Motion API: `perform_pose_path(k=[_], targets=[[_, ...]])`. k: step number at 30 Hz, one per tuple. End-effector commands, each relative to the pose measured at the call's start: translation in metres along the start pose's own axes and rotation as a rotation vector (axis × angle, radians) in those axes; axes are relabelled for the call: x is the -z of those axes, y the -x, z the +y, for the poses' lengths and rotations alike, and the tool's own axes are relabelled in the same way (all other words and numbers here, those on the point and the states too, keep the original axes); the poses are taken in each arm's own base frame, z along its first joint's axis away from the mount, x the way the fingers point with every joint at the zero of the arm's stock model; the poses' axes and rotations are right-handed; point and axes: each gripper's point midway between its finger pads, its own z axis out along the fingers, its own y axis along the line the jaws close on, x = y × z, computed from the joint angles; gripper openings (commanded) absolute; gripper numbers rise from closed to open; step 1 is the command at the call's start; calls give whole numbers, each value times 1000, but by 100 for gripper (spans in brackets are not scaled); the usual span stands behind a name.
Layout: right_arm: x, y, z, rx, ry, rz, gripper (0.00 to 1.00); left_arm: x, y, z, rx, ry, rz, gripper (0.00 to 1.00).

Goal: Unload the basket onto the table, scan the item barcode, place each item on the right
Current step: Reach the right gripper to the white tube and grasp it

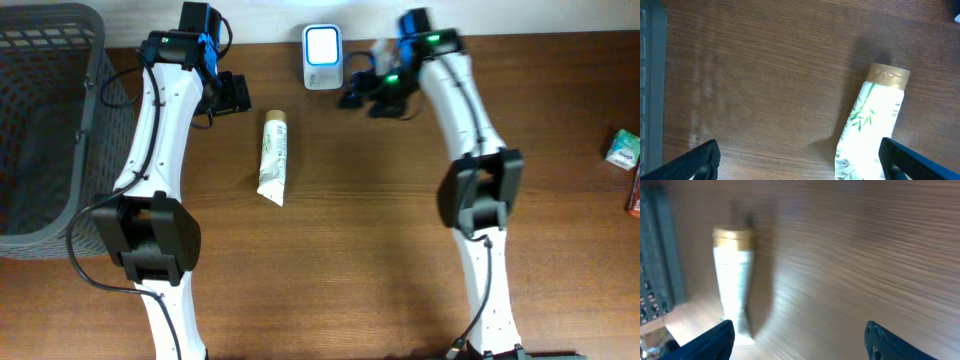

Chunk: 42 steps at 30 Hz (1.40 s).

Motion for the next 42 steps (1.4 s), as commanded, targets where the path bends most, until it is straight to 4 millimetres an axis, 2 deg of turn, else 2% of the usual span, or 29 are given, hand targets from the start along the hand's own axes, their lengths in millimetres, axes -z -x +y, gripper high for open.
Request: perform_pose_path(k=[1,3,5,7,11,14,16,17,18,20,22,23,24,25,27,30,34,38,40,42], targets=[[-36,-18,66,40,34,38,81,6,2,3,6,-3,-14,99],[-67,-32,89,16,1,55,81,6,2,3,6,-3,-14,99],[-86,-42,98,1,-38,60,80,6,2,3,6,-3,-14,99],[-99,-51,90,-40,-118,63,78,6,2,3,6,-3,-14,99],[-111,-59,78,-61,-148,84,75,6,2,3,6,-3,-14,99],[-119,-67,68,-88,-161,104,59,6,2,3,6,-3,-14,99],[-126,-70,62,-91,-164,110,53,6,2,3,6,-3,-14,99],[-131,-72,53,-95,-191,109,34,6,2,3,6,-3,-14,99],[-129,-72,38,-101,-261,97,26,6,2,3,6,-3,-14,99],[-115,-70,18,-120,-354,84,26,6,2,3,6,-3,-14,99],[-83,-66,-6,-144,-482,62,26,6,2,3,6,-3,-14,99],[-61,-64,-18,-162,-549,48,27,6,2,3,6,-3,-14,99],[-36,-65,-31,-177,-617,45,30,6,2,3,6,-3,-14,99],[-25,-65,-36,-164,-643,53,35,6,2,3,6,-3,-14,99],[2,-69,-52,-142,-719,77,52,6,2,3,6,-3,-14,99],[29,-67,-60,-112,-818,74,57,6,2,3,6,-3,-14,99],[36,-64,-35,-9,-840,67,57,6,2,3,6,-3,-14,99],[43,-65,-24,126,-1062,28,61,6,2,3,6,-3,-14,99],[35,-66,-19,158,-1081,24,65,6,2,3,6,-3,-14,99],[25,-67,-26,158,-1102,21,66,6,2,3,6,-3,-14,99]])
